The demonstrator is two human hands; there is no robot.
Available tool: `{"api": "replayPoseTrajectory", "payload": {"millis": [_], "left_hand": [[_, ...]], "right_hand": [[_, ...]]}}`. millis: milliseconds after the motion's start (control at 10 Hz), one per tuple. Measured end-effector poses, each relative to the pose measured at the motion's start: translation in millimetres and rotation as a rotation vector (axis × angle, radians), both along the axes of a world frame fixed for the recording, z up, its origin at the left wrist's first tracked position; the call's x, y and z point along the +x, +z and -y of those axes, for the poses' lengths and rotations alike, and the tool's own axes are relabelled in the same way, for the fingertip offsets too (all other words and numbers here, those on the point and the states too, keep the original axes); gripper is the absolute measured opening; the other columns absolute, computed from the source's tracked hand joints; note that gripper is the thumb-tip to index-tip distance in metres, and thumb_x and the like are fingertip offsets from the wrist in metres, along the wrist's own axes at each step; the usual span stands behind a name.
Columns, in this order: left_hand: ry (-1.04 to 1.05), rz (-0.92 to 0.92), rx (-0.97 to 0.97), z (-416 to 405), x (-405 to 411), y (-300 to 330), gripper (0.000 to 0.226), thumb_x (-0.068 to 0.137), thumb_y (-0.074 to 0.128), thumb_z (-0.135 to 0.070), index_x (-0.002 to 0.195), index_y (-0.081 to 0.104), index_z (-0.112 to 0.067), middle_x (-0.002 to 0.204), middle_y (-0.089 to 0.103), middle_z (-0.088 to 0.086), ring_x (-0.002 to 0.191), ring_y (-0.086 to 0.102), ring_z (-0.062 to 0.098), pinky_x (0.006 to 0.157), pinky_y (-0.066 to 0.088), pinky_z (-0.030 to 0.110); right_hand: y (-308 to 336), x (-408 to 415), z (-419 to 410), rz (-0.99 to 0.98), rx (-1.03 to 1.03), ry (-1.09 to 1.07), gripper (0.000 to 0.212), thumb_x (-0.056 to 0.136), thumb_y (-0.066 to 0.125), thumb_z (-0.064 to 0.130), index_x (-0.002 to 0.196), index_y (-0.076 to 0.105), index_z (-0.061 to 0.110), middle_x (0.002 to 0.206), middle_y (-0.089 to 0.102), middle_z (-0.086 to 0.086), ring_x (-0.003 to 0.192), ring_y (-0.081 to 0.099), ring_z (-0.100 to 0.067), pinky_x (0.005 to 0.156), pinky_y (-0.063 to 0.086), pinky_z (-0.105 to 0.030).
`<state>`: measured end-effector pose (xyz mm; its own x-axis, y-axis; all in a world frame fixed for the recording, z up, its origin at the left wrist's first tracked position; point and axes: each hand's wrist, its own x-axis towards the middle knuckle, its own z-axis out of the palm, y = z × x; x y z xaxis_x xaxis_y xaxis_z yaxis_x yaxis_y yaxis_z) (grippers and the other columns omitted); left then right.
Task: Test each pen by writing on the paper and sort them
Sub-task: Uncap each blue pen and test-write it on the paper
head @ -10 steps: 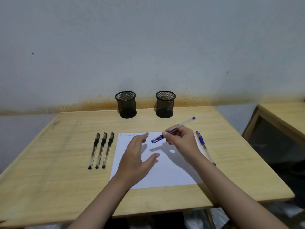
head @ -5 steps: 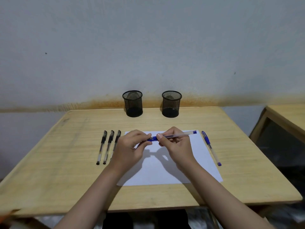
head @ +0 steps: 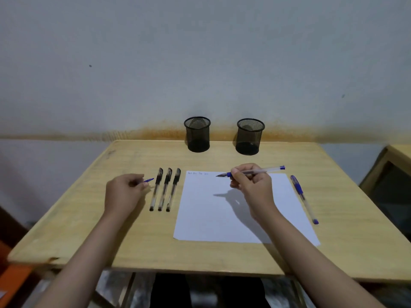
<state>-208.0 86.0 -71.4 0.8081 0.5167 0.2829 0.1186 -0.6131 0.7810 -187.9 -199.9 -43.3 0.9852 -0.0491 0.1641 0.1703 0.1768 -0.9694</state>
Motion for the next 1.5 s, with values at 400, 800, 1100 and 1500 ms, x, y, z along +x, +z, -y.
{"api": "replayPoseTrajectory", "payload": {"millis": [400, 800, 1100, 1500], "left_hand": [[0.052, -0.202, -0.04, -16, 2, -13, 0.034, 0.076, 0.073, -0.015, 0.11, 0.068, -0.017, 0.115, 0.069, 0.004, 0.109, 0.06, 0.022, 0.098, 0.046, 0.046], [-0.479, -0.086, 0.126, 107, -7, -1, 0.05, 0.09, 0.052, -0.034, 0.138, 0.041, -0.021, 0.147, 0.031, -0.003, 0.134, 0.033, 0.011, 0.104, 0.028, 0.023], [-0.574, -0.422, 0.58, 124, 14, -31, 0.069, 0.092, 0.021, -0.059, 0.149, 0.003, -0.024, 0.159, -0.008, 0.006, 0.146, -0.012, 0.023, 0.118, -0.004, 0.044], [-0.565, -0.434, 0.644, 125, 16, -35, 0.065, 0.092, 0.016, -0.059, 0.148, -0.004, -0.031, 0.159, -0.014, 0.003, 0.145, -0.017, 0.023, 0.116, -0.007, 0.043]], "right_hand": [[-4, 8, -14, -0.032, -0.057, 0.027, 0.008, 0.085, 0.065, 0.003, 0.078, 0.061, 0.004, 0.067, 0.063, -0.007, 0.055, 0.06, -0.007, 0.059, 0.054, -0.019], [3, 49, -26, -0.093, -0.052, -0.059, 0.02, 0.083, 0.067, 0.004, 0.068, 0.055, 0.01, 0.063, 0.062, -0.007, 0.049, 0.062, -0.01, 0.055, 0.055, -0.026], [-17, 88, -40, -0.182, -0.23, -0.002, 0.02, 0.08, 0.068, 0.0, 0.069, 0.052, 0.003, 0.06, 0.058, -0.013, 0.049, 0.063, -0.016, 0.051, 0.054, -0.024], [-35, 103, -47, -0.051, -0.391, -0.063, 0.026, 0.081, 0.063, -0.001, 0.064, 0.045, 0.006, 0.061, 0.06, -0.022, 0.045, 0.064, -0.018, 0.042, 0.053, -0.024]]}}
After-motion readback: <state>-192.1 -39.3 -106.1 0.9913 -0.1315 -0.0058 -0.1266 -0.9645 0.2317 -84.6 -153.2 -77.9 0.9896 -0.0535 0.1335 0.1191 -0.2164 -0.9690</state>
